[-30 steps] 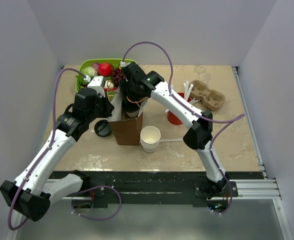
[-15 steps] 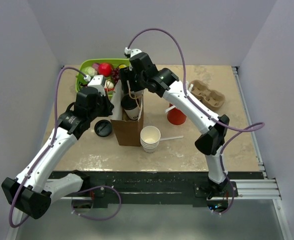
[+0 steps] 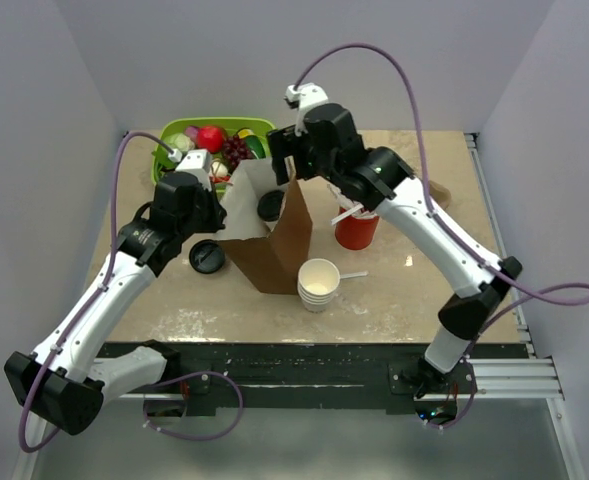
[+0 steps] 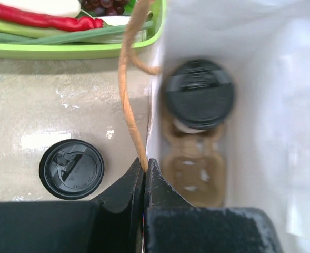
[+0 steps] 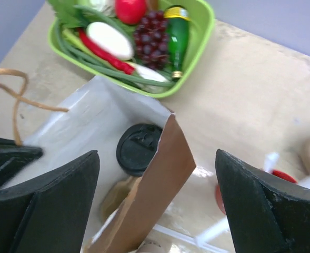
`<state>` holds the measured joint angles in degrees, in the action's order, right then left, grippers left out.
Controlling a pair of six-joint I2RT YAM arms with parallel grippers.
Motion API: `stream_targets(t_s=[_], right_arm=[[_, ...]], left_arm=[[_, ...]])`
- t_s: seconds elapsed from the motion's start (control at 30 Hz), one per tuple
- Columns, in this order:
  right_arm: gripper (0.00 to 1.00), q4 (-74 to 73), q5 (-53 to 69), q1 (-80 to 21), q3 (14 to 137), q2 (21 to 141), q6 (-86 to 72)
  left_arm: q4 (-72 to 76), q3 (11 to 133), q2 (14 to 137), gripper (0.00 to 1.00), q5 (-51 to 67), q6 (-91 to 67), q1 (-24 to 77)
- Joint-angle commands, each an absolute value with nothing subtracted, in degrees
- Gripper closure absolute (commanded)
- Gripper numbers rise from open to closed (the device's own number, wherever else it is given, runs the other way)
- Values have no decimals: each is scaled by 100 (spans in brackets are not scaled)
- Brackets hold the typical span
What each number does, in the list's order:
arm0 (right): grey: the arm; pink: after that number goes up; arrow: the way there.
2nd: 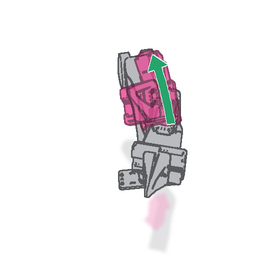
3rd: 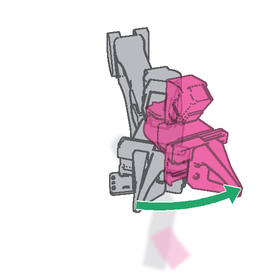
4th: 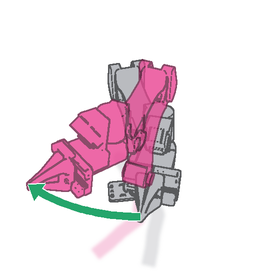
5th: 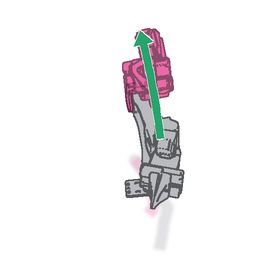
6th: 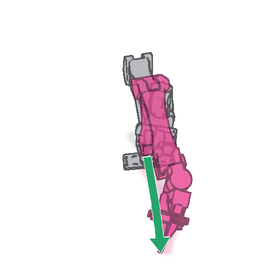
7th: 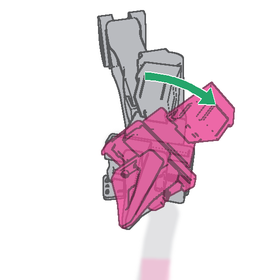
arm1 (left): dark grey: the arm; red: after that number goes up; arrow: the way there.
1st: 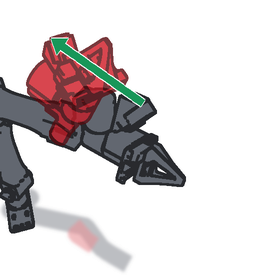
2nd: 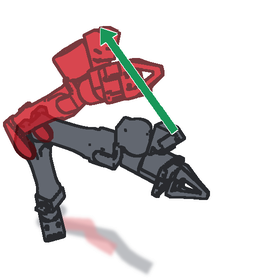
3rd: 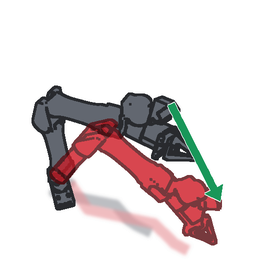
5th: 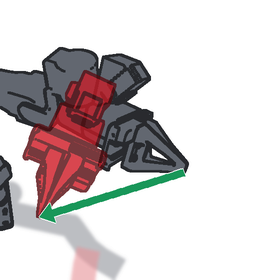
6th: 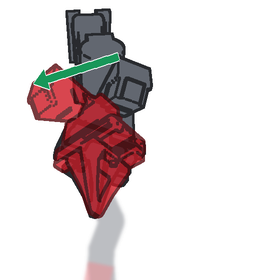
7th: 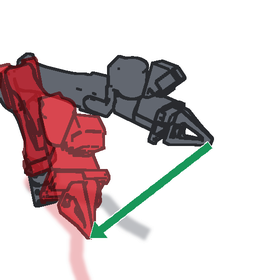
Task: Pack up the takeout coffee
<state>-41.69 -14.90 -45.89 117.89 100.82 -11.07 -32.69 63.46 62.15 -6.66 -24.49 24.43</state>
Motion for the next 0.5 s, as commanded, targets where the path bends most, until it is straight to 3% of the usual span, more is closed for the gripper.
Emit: stream_targets(t_s=[0.0,0.17,0.47], right_arm=[[7,-3727,-2039,-3967,11016,9011,-975],[7,-3613,-1872,-3235,10196,8412,-949],[12,-3586,-1442,-3155,9756,8244,-765]], left_arm=[[-3489,6478,6284,97,-747,-2479,2434],[-3454,6477,6319,97,-747,-2479,2435],[-3419,6557,6302,99,-650,-2505,2435]])
